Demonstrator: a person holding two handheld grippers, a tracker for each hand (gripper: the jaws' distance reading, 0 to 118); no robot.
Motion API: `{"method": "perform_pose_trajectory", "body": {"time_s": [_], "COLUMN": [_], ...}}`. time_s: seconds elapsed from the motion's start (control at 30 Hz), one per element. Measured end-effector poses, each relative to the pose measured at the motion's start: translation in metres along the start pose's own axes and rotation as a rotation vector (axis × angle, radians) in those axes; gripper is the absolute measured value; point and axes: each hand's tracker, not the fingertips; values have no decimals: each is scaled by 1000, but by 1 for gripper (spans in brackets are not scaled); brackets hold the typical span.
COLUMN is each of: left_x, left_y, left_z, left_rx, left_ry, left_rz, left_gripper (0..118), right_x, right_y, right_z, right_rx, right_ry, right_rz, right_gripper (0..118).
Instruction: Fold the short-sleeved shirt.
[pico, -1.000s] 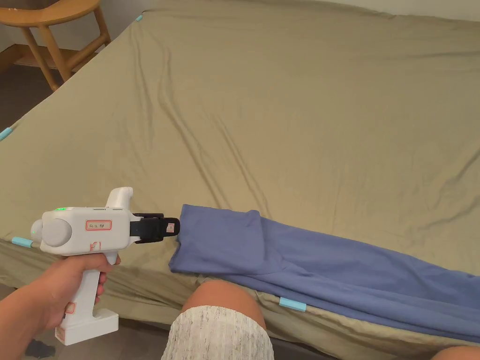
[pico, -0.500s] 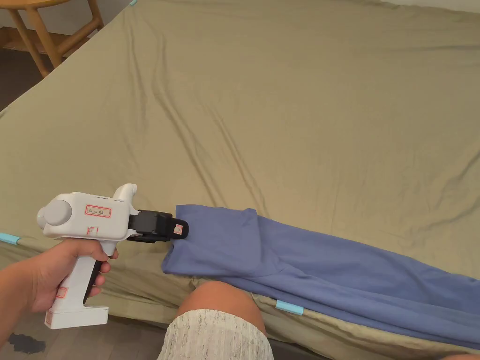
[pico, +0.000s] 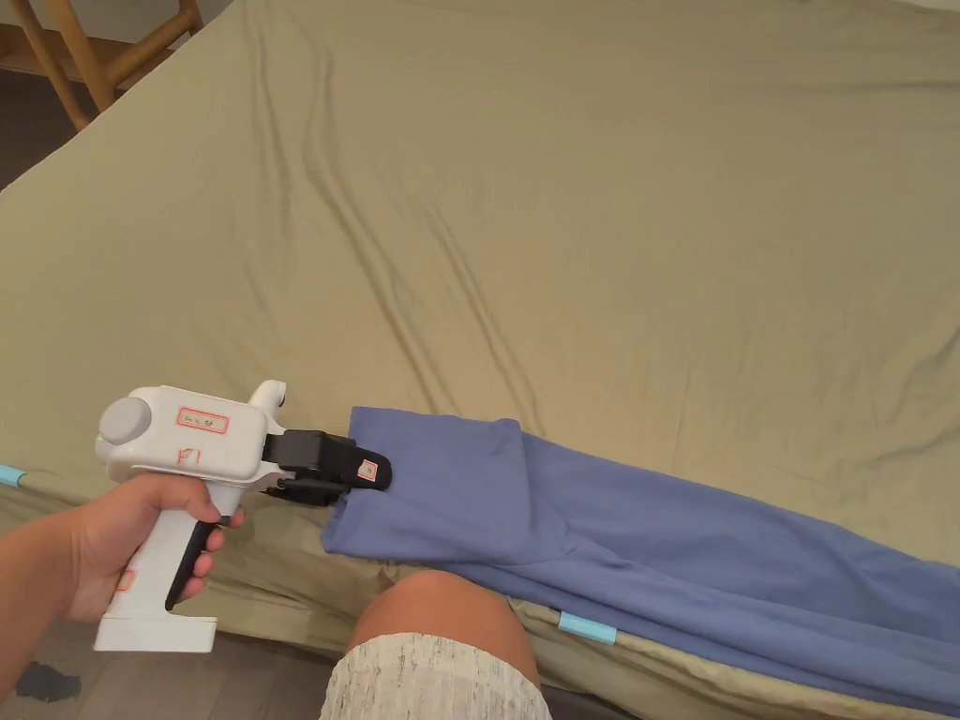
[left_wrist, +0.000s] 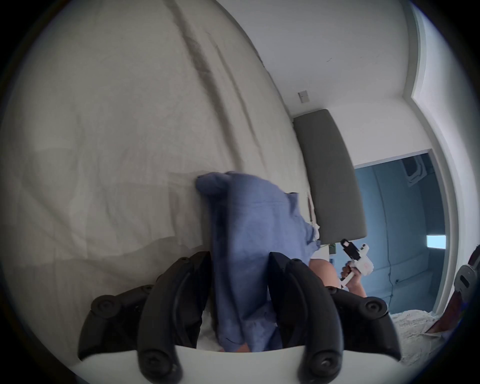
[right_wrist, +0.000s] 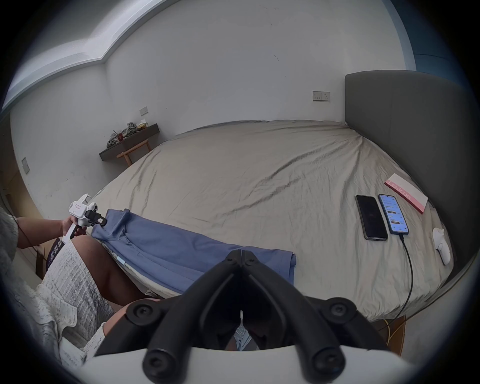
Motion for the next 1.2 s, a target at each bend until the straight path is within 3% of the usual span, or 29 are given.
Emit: {"method": "perform_pose_trajectory", "body": {"time_s": [0.07,0.27,0.37,0.53,0.93,1.2], "left_x": [-7,2,10,19,45,46], "left_y": [4,5,7,4,8,15], "left_z": [-1,-18,-26,-27,3,18], "left_rx": [24,-14,-14,-2,18,9], "left_ry": [-51,-95,-69,13,52,110], "left_rz": [66,27,-3,-71,-149,-148], "left_gripper": [45,40,7,3,1,1], "right_x": [-1,2,3,2,5,8], "right_y": [1,0,0,0,4,9], "right_z": [-1,-7,-8,-7,-2,3], "right_rx": [-5,-13,-15,-10,11,21], "right_ry": [5,-2,-1,1,3,4], "right_rz": [2,-4,-9,-7,-7,3], "right_gripper": [0,0,0,0,0,0]}}
